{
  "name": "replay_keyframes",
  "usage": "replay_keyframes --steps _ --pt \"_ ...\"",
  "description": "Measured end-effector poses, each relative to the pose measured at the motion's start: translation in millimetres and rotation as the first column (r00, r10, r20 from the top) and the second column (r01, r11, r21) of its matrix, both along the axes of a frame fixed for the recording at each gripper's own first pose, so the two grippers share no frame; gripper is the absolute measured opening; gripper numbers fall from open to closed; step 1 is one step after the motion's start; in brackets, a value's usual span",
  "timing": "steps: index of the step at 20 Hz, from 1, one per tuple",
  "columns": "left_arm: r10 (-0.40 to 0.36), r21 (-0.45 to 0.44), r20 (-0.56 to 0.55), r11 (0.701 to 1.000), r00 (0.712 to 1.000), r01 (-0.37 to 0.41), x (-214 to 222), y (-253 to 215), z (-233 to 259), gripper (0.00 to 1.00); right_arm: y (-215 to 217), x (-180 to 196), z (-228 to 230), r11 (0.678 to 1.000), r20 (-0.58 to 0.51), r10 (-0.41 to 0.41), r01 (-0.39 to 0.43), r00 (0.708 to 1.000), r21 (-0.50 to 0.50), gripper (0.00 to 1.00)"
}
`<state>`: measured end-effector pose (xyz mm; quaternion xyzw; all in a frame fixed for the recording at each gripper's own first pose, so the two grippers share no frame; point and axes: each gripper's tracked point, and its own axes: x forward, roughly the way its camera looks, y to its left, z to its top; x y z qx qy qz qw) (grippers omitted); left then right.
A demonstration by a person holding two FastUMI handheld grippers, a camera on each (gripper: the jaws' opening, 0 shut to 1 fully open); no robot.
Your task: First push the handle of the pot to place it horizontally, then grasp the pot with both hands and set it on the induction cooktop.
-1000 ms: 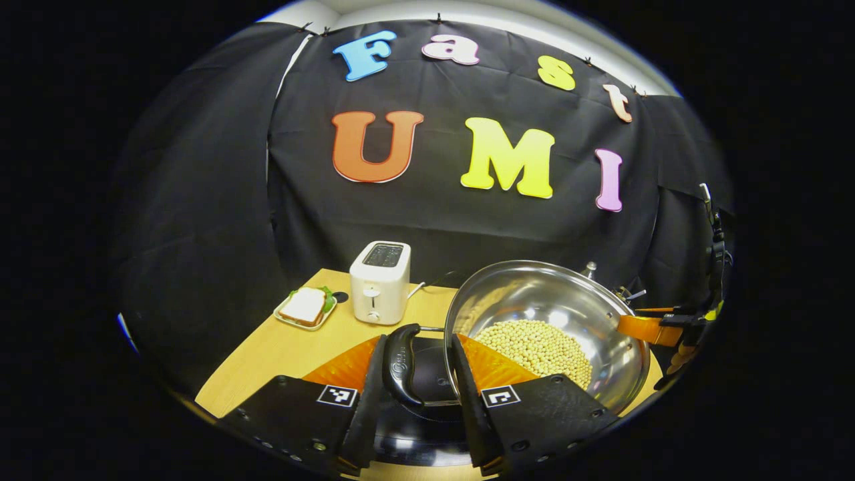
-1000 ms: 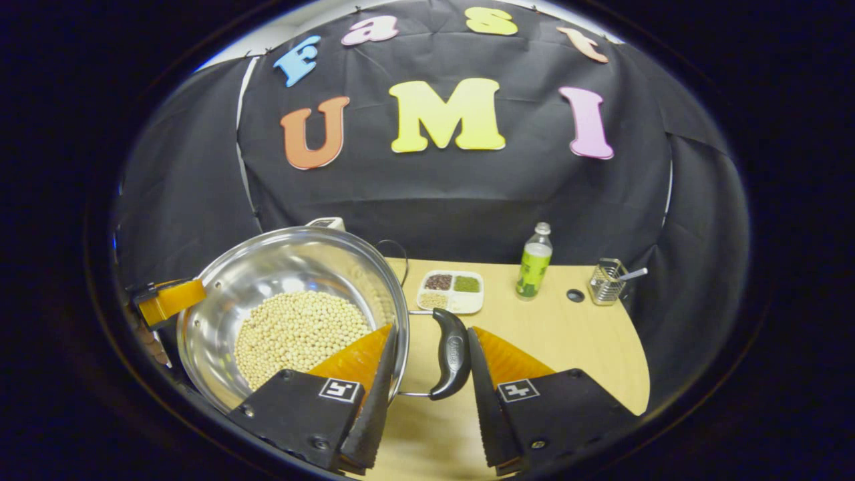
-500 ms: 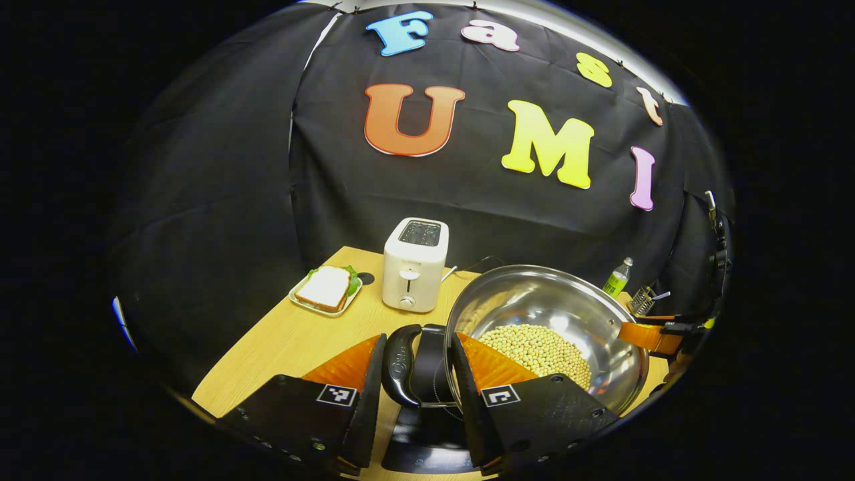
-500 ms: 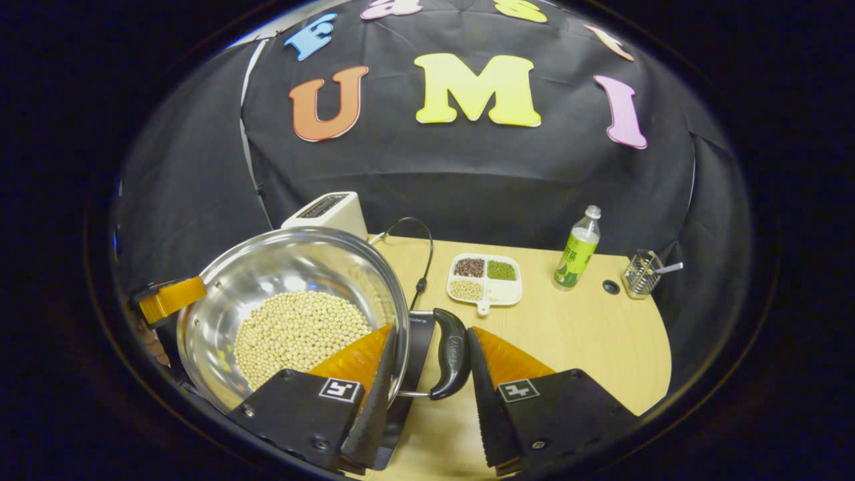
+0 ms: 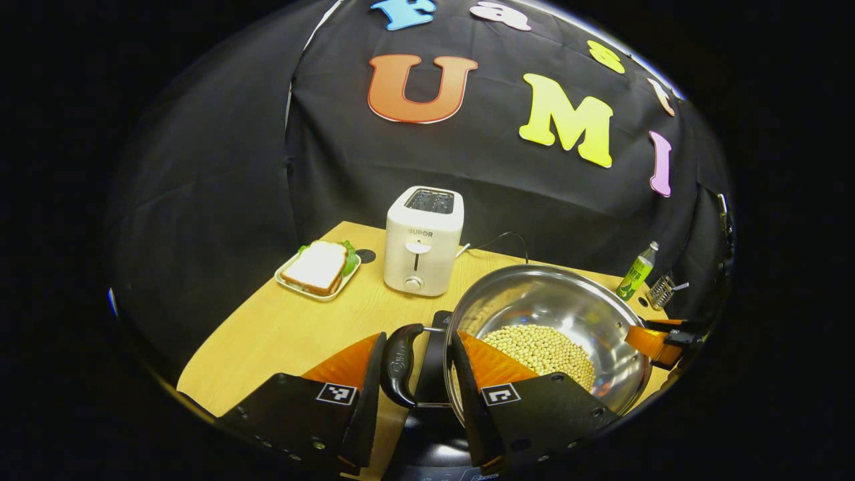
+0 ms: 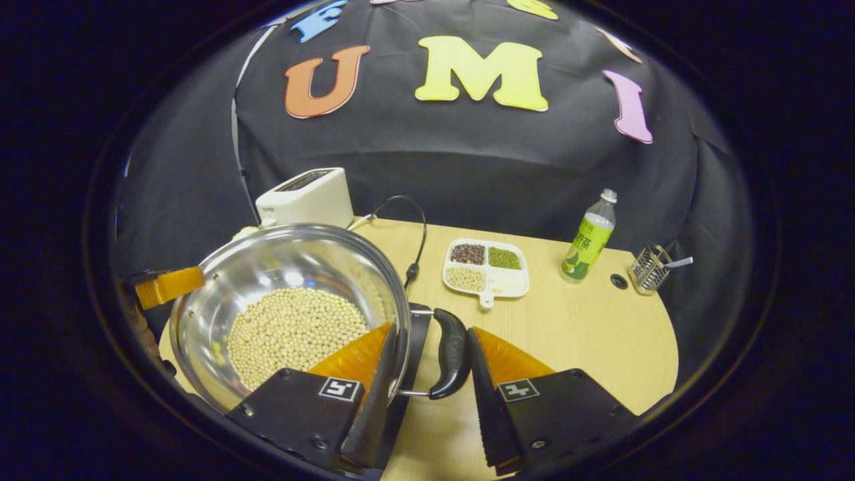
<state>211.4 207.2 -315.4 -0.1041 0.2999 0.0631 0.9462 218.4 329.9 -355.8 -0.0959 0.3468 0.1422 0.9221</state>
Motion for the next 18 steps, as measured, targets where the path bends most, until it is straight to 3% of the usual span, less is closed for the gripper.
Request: replay_keyframes --steps 10,14,16,17,18 --pt "-0.051 -0.011 -0.001 0.999 0.999 0.051 7 -4 -23 0.56 -8 5 -21 0.998 0.019 -0.007 0.006 1.0 0.055 0.61" --pt "-0.036 0.029 0.008 0.999 0.999 0.036 7 1 -19 0.61 -10 1 -19 0.994 0.019 -0.011 0.009 1.0 0.105 0.68" --pt "-0.026 0.058 0.006 0.998 1.0 0.026 3 6 -17 0.72 -11 -3 -17 0.987 0.016 -0.009 0.007 1.0 0.16 0.72" --pt "-0.022 0.061 0.007 0.998 1.0 0.021 -1 7 -15 0.84 -11 -7 -17 0.982 0.011 -0.006 0.004 1.0 0.187 0.75" --pt "-0.022 0.052 0.015 0.998 1.0 0.021 -4 4 -11 0.88 -14 -10 -15 0.978 0.012 -0.01 0.008 1.0 0.209 0.72"
